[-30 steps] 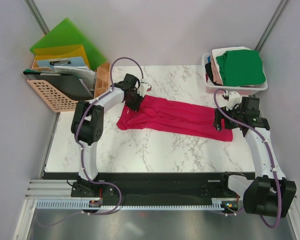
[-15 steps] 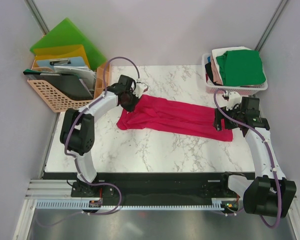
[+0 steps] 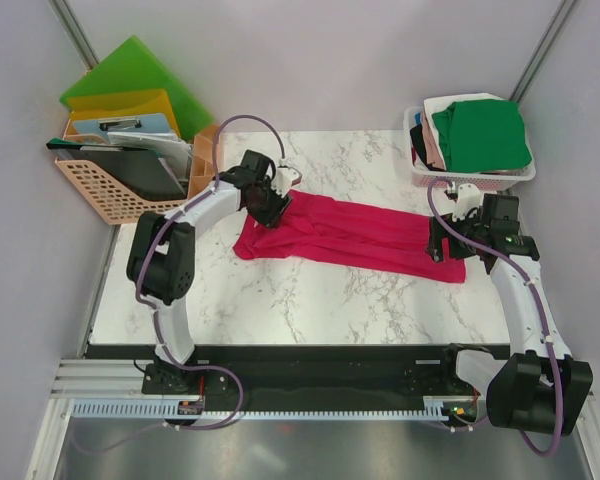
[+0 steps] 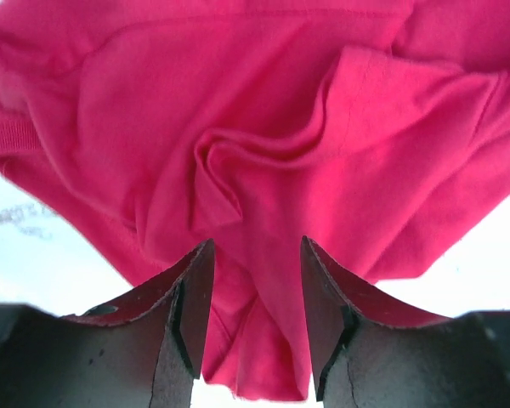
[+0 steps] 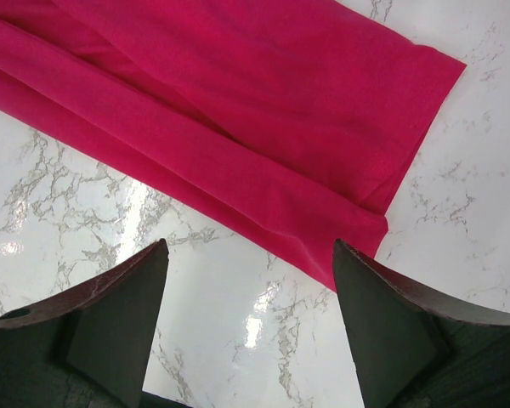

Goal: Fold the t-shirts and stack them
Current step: Fold the other side of the tshirt into a rectangle

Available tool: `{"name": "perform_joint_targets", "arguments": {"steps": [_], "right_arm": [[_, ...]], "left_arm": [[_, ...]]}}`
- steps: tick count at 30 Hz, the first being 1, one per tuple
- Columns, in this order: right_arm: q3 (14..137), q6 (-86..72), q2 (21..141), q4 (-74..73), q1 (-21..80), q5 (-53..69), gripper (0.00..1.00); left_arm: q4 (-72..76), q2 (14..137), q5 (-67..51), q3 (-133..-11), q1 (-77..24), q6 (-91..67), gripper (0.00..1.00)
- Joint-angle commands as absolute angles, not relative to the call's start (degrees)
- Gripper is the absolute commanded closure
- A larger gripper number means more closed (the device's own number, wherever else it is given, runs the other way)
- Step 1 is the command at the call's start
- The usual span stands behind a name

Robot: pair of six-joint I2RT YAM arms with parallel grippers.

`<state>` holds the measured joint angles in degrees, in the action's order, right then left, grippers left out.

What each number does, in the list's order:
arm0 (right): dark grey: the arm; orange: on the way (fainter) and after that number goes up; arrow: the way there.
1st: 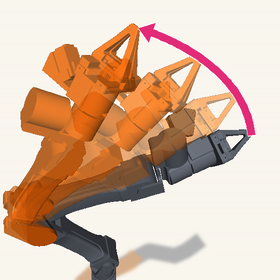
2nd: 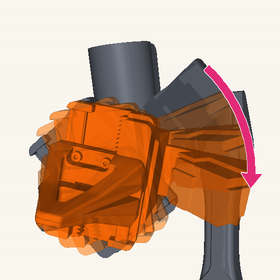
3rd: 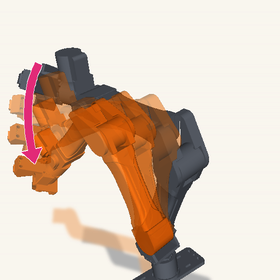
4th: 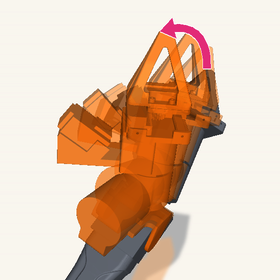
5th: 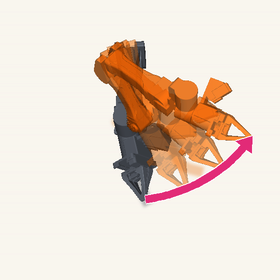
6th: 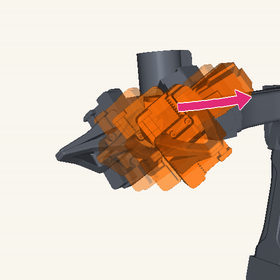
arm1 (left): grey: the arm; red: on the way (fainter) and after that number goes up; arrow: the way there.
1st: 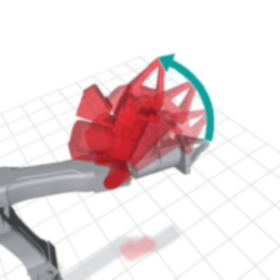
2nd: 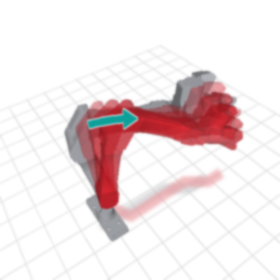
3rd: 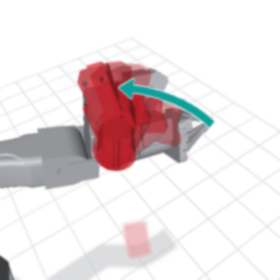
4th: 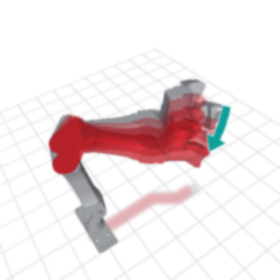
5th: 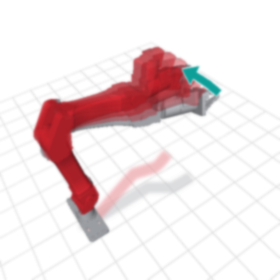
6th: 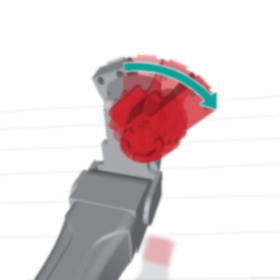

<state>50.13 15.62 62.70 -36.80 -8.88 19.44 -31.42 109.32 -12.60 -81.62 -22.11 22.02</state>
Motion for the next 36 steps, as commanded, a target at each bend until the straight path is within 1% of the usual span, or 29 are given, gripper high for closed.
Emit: {"name": "perform_joint_targets", "arguments": {"steps": [1, 9, 13, 17, 18, 19, 20, 21, 29, 36], "right_arm": [[50.01, 15.21, 62.58, -34.89, -9.05, 19.86, 0.15], [49.83, 15.38, 62.58, -35.07, -9.05, 20.21, 0.15], [49.83, 15.38, 62.58, -35.07, -9.05, 20.21, 0.15], [49.75, 15.38, 62.49, -35.07, -9.05, 20.21, 0.15], [49.83, 15.38, 62.49, -34.98, -9.05, 20.21, 0.15], [49.83, 15.38, 62.49, -35.07, -9.05, 20.3, 0.15], [49.83, 15.47, 62.58, -35.07, -9.05, 20.3, 0.15], [49.92, 15.47, 62.49, -35.07, -9.05, 20.3, 0.15], [49.92, 15.56, 62.93, -35.16, -9.05, 20.57, 0.15], [49.92, 15.56, 62.93, -35.07, -9.05, 20.57, 0.15]], "left_arm": [[-31.9, 111.79, -14.33, -86.48, -22.76, 21.09, 0.48], [-32.43, 116.09, -11.34, -89.03, -22.68, 21.27, 0.49], [-32.34, 118.47, -7.57, -90.08, -22.76, 21.01, 0.5], [-32.17, 119.97, -7.12, -90.53, -22.76, 20.83, 0.57], [-32.25, 120.14, -7.29, -90.61, -22.76, 20.74, 0.65], [-32.26, 120.23, -7.21, -90.7, -22.76, 20.83, 0.7], [-32.08, 120.23, -7.21, -90.7, -22.68, 20.66, 0.88], [-32.08, 120.15, -7.12, -90.62, -22.68, 20.83, 0.98], [-29.62, 116.55, -4.75, -87.81, -22.85, 21.71, 0.98], [-27.87, 107.77, -4.31, -80.79, -23.64, 22.06, 0.98]]}}
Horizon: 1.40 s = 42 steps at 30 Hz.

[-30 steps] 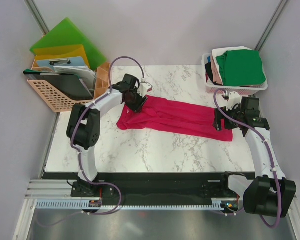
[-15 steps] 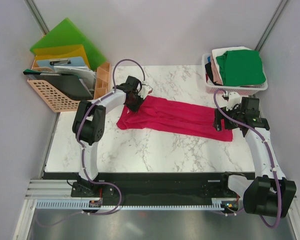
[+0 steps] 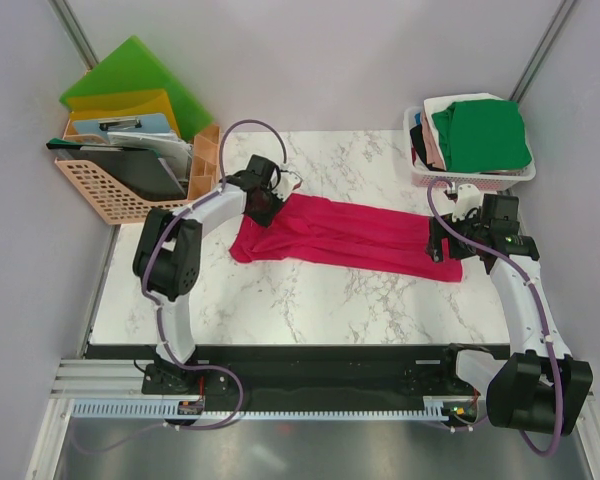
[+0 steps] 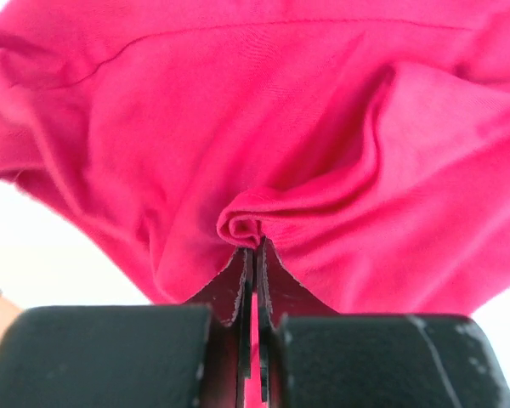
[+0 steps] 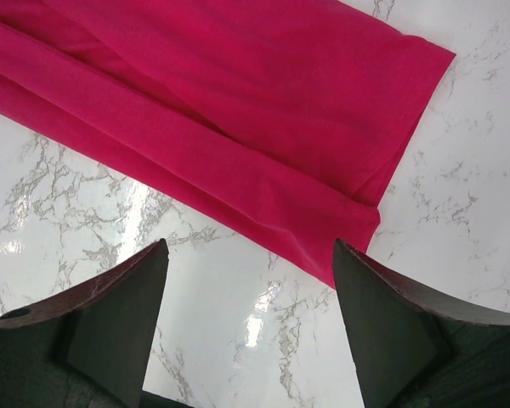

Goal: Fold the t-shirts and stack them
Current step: Fold the other side of the tshirt into a rectangle

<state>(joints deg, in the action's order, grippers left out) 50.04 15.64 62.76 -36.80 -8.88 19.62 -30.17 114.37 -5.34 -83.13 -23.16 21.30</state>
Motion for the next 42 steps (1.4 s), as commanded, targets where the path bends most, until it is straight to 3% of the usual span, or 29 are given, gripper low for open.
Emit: {"name": "perform_joint_targets", "arguments": {"steps": [1, 10, 29, 35, 42], "right_arm": [[49.92, 15.56, 62.93, -35.07, -9.05, 20.65, 0.15], [49.83, 15.56, 62.75, -35.24, -9.05, 20.65, 0.15], [49.83, 15.73, 62.49, -35.42, -9.05, 21.62, 0.15], [52.11, 15.99, 70.29, -39.01, -9.05, 18.55, 0.15], [55.2, 17.23, 79.89, -40.0, -9.05, 20.56, 0.33]], "left_arm": [[-27.77, 106.01, -4.13, -79.99, -23.64, 22.15, 0.98], [-27.6, 100.63, -2.29, -75.76, -23.64, 22.32, 0.98], [-21.8, 106.26, 11.95, -77.95, -23.2, 26.28, 0.98], [-21.8, 107.66, 11.78, -77.7, -23.12, 26.28, 0.98], [-21.62, 106.61, 12.13, -77.26, -22.76, 26.02, 0.98]]}}
